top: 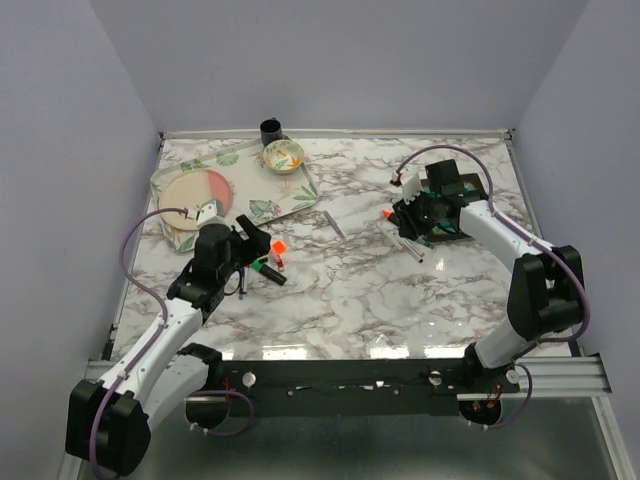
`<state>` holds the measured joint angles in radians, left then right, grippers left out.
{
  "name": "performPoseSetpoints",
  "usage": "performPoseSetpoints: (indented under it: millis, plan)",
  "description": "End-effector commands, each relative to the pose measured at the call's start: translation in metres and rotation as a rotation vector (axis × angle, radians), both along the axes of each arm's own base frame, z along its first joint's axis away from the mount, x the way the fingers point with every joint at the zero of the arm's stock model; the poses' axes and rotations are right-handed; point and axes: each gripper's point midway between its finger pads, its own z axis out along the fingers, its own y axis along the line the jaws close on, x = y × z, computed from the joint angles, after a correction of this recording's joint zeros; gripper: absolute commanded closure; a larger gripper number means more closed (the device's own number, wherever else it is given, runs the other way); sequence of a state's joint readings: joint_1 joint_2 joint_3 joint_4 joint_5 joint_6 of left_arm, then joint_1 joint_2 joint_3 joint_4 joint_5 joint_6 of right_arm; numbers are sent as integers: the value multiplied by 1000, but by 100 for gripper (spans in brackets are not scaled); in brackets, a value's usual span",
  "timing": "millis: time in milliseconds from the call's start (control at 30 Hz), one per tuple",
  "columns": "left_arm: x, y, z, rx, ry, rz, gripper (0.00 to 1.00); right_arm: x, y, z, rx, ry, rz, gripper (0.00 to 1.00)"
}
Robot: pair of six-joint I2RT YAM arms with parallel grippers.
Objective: Open the pen caps
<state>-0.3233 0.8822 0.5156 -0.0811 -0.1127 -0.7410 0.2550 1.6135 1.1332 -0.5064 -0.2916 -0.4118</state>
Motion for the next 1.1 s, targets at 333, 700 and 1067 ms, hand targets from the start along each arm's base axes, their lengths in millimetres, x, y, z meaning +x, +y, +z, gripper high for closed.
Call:
performPoseSetpoints:
  millis: [333, 700, 1067]
  plan:
    - [-32, 7, 4, -16, -22, -27, 9, -17, 72, 9, 92, 44, 260, 48]
    - [-46, 19, 16, -33, -76, 22, 6, 36, 154, 0, -6, 101, 149, 44]
    - [-53, 28, 28, -60, -147, 72, 5, 53, 184, -41, -127, 102, 71, 43]
